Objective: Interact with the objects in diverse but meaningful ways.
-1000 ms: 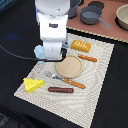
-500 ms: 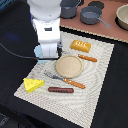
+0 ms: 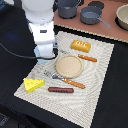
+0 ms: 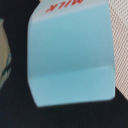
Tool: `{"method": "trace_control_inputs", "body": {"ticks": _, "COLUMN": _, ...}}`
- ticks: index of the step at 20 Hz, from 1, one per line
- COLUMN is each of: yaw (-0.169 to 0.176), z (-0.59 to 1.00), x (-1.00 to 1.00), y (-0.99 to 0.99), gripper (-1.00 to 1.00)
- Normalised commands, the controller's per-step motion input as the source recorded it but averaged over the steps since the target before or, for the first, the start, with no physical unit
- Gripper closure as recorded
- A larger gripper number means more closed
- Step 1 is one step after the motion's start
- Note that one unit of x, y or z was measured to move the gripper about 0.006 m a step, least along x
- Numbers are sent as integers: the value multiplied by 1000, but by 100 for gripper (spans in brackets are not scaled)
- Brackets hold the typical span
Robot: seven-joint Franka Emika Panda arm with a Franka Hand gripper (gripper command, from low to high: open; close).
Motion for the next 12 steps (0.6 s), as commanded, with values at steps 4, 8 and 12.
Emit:
{"method": "trace_control_inputs", "body": {"ticks": 4, "yaw": 58, "z": -328, "x": -529, "y": 22, "gripper": -100}}
{"method": "trace_control_inputs", "body": {"ticks": 8, "yaw": 54, "z": -75, "x": -468, "y": 26, "gripper": 100}}
{"method": "trace_control_inputs", "body": {"ticks": 12, "yaw": 15, "z": 336, "x": -170, "y": 156, "gripper": 100}}
